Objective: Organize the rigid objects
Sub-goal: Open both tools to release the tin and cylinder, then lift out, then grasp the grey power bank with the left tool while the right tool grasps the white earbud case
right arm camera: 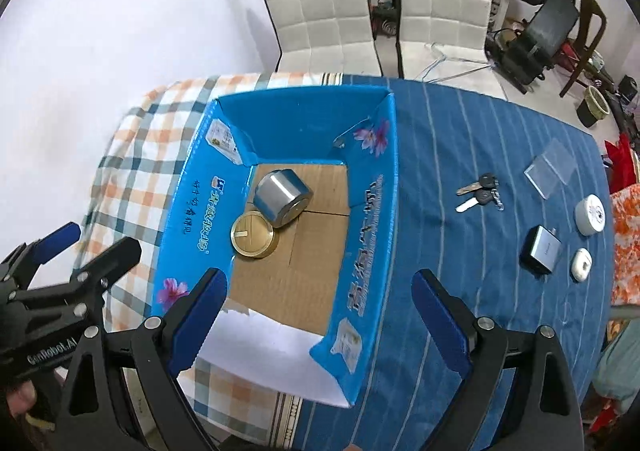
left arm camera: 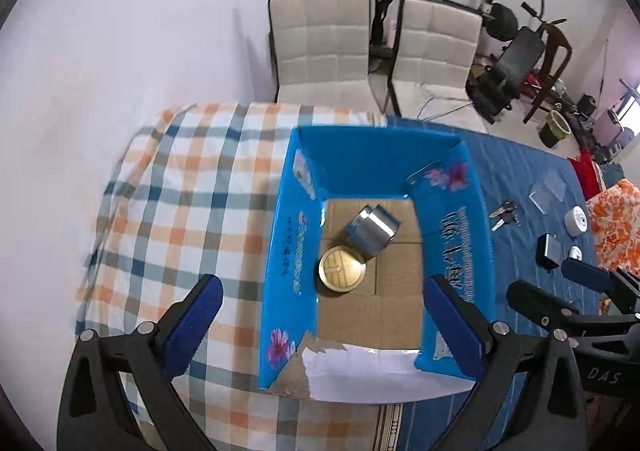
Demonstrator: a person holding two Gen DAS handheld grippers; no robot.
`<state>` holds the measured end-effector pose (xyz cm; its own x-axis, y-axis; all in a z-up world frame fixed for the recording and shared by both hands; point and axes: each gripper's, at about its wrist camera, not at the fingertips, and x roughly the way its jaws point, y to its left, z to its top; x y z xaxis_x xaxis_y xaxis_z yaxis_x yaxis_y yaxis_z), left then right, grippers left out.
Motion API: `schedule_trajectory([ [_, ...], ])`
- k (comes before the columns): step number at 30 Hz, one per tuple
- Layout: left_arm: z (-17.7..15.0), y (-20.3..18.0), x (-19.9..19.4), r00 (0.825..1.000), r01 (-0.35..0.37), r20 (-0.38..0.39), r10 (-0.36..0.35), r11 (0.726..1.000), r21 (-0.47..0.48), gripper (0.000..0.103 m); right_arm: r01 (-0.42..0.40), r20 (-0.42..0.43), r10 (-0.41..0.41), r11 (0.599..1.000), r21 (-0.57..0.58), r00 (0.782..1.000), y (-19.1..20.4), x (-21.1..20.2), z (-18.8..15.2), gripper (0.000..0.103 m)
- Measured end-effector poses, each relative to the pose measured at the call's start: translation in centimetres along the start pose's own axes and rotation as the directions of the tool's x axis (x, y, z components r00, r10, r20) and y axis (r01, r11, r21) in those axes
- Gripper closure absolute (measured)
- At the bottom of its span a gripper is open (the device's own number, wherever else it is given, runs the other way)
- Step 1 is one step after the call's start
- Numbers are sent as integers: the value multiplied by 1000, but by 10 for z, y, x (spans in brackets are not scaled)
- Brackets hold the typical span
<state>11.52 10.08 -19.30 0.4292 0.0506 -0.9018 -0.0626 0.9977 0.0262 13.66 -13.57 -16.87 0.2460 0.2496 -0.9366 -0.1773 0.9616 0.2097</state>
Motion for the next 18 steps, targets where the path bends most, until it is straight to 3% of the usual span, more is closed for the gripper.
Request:
schedule_trajectory([
  [10, 14, -73, -14, 999, 24, 28, -26, 998, 63, 0, -44, 77, 33, 988, 147, 996, -69, -50, -7, 7],
  [18, 36, -193, 42, 992, 124, -49, -118, 982, 144, 0, 9, 67, -30, 957, 289, 997, -188, -53, -1, 7],
])
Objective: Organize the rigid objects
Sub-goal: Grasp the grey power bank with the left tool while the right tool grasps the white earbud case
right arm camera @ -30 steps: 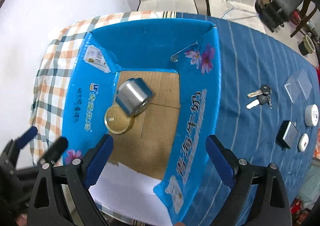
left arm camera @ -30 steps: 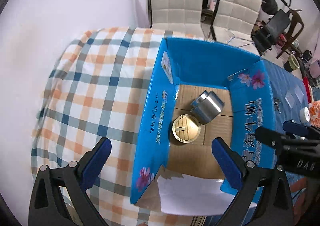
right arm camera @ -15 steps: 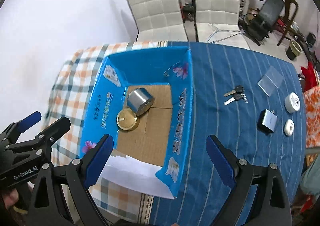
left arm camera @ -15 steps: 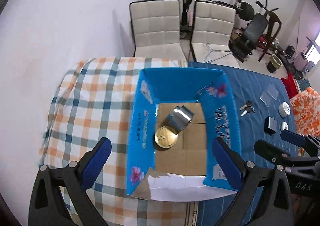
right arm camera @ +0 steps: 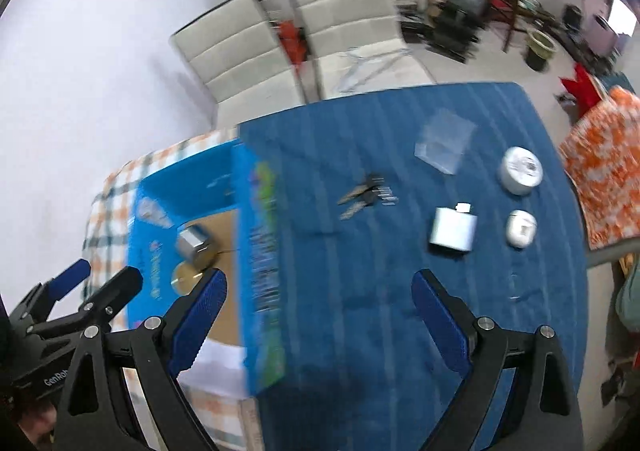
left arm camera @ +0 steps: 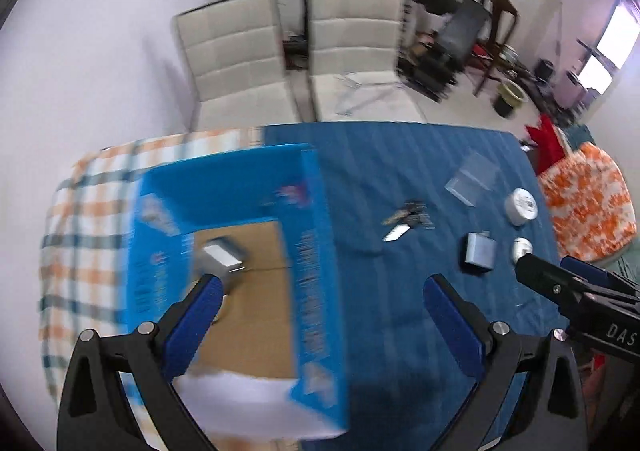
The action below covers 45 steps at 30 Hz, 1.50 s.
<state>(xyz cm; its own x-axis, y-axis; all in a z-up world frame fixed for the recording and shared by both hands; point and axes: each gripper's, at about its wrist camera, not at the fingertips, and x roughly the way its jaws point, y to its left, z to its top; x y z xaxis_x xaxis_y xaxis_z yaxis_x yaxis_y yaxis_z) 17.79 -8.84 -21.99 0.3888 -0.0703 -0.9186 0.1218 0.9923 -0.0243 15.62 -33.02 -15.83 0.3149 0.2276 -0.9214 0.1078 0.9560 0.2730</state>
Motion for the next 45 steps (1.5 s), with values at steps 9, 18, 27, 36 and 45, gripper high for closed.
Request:
schedule_trajectory([
  [9, 28, -128, 109, 985, 108, -149, -92, 988, 107, 0, 80, -72, -65, 971, 227, 995, -165, 41, 33, 7],
  [18, 18, -213, 215, 938, 174, -330, -110, 969, 173, 0, 105, -187, -24, 894, 436, 982, -293, 114, 38, 8],
  [27, 9, -233, 241, 930, 134, -363, -52, 969, 206, 46, 113, -253, 12, 874, 473, 967, -324, 174, 35, 23],
  [36, -15, -161, 226, 931, 41, -364, -1, 994, 103, 46, 160, -292, -32, 890, 428, 956, -305, 200, 37, 38],
  [45, -16, -169, 223, 943, 26, -332, 15, 993, 116, 47, 229, -283, -127, 903, 364, 951, -287, 199, 25, 54],
])
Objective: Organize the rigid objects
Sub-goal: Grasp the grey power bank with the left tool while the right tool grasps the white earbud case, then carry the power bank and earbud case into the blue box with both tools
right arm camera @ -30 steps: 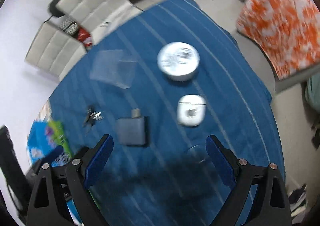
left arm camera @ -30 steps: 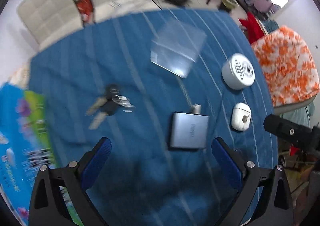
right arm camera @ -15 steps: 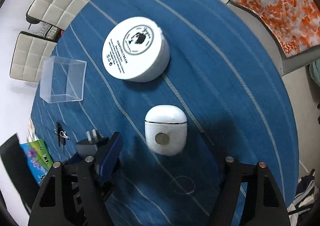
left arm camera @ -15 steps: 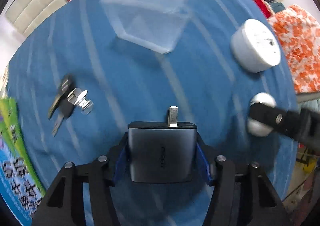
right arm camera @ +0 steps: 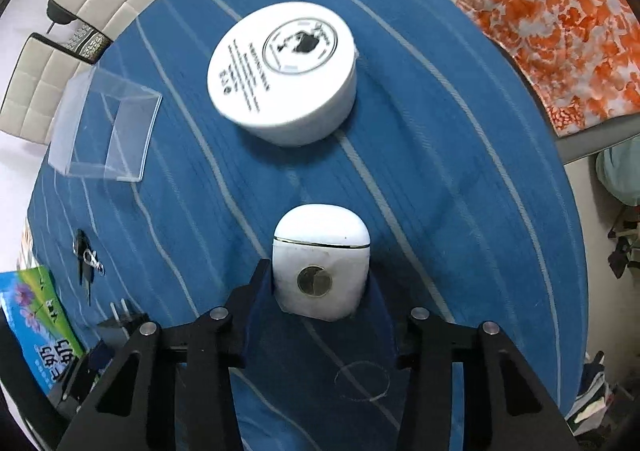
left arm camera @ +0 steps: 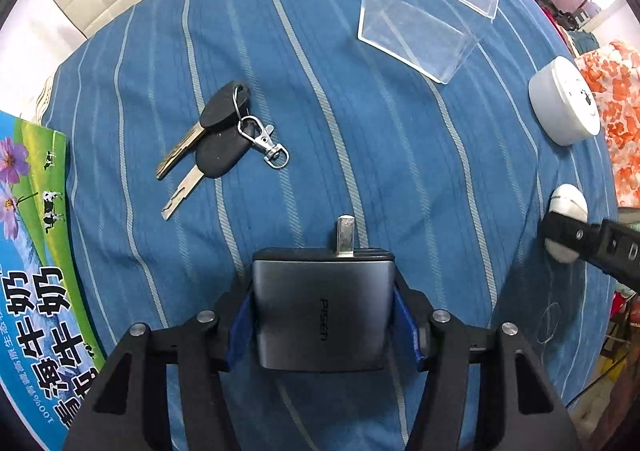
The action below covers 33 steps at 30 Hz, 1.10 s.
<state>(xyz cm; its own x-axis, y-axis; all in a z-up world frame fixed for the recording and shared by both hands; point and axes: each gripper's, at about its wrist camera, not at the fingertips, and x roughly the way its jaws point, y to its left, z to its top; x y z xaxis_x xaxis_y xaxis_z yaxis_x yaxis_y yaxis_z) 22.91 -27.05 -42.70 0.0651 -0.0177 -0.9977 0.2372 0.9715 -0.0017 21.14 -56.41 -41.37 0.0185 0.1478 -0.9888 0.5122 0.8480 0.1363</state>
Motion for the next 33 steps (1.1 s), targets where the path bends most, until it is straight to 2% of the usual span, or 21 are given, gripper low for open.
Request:
schedule_trajectory([
  [5, 1, 2, 2, 1000, 0, 0, 0, 1000, -5, 47, -6, -12, 6, 999, -32, 1000, 4, -2, -18, 54],
  [10, -16, 10, -8, 1000, -5, 13, 5, 1000, -5, 47, -33, -35, 31, 997, -66, 999, 18, -6, -41, 54],
  [16, -42, 31, -32, 999, 1, 34, 0, 1000, -22, 47, -45, -17, 43, 992, -117, 999, 35, -17, -76, 55],
  [21, -68, 58, -75, 996, 27, 88, -24, 999, -38, 47, -85, -19, 83, 987, -135, 996, 54, -32, -103, 55],
  [26, -84, 96, -135, 982, 51, 186, -38, 996, -66, 47, -136, -2, 138, 975, -174, 990, 79, -56, -120, 55],
  [29, -95, 130, -168, 971, 56, 238, -32, 994, -94, 47, -172, 11, 178, 963, -210, 984, 105, -79, -129, 55],
  [33, -119, 179, -197, 962, 24, 272, 13, 991, -134, 47, -236, 20, 252, 930, -282, 968, 155, -113, -151, 55],
])
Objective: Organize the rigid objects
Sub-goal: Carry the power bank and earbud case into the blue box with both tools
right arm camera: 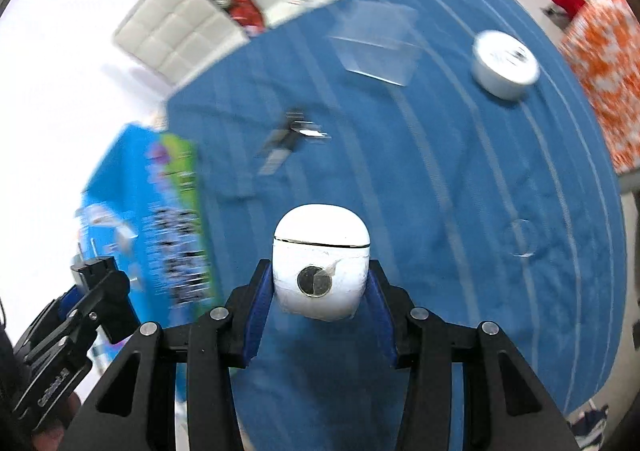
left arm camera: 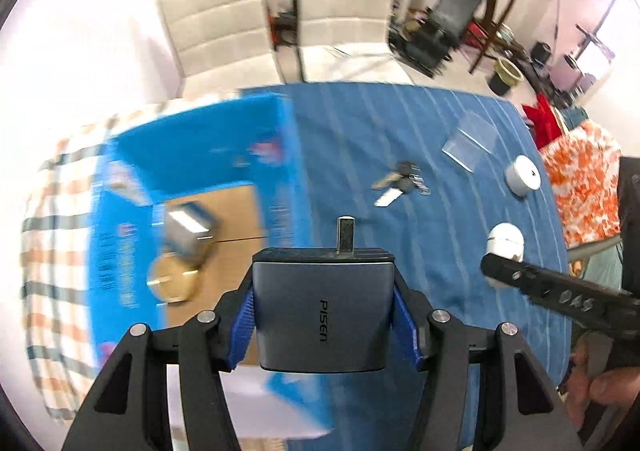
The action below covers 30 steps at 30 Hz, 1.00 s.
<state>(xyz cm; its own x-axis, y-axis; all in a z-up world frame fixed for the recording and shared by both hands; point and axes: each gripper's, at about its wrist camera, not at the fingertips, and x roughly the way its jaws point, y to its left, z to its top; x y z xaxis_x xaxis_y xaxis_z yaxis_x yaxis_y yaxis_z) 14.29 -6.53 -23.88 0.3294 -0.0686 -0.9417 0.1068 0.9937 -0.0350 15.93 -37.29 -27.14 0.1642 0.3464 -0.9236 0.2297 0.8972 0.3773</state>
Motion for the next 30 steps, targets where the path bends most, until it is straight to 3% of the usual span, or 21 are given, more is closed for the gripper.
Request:
schedule_trajectory([
  [7, -35, 90, 5, 995, -90, -48, 87, 993, -71, 47, -157, -48, 153, 983, -98, 987, 105, -11, -22, 55],
  [11, -59, 130, 39, 988, -107, -125, 92, 987, -122, 47, -182, -97, 169, 972, -151, 981, 166, 13, -42, 55],
  [16, -82, 148, 77, 979, -78, -197, 47, 985, -155, 47, -182, -177, 152, 968, -170, 973, 222, 63, -55, 55],
  [24, -97, 155, 119, 967, -30, -251, -36, 967, -253, 47, -116, -270, 68, 980, -164, 960, 241, 141, -53, 54],
  [30, -92, 158, 136, 965, -51, -260, -26, 957, -286, 47, -33, -302, -21, 984, -175, 953, 242, 183, -52, 54],
])
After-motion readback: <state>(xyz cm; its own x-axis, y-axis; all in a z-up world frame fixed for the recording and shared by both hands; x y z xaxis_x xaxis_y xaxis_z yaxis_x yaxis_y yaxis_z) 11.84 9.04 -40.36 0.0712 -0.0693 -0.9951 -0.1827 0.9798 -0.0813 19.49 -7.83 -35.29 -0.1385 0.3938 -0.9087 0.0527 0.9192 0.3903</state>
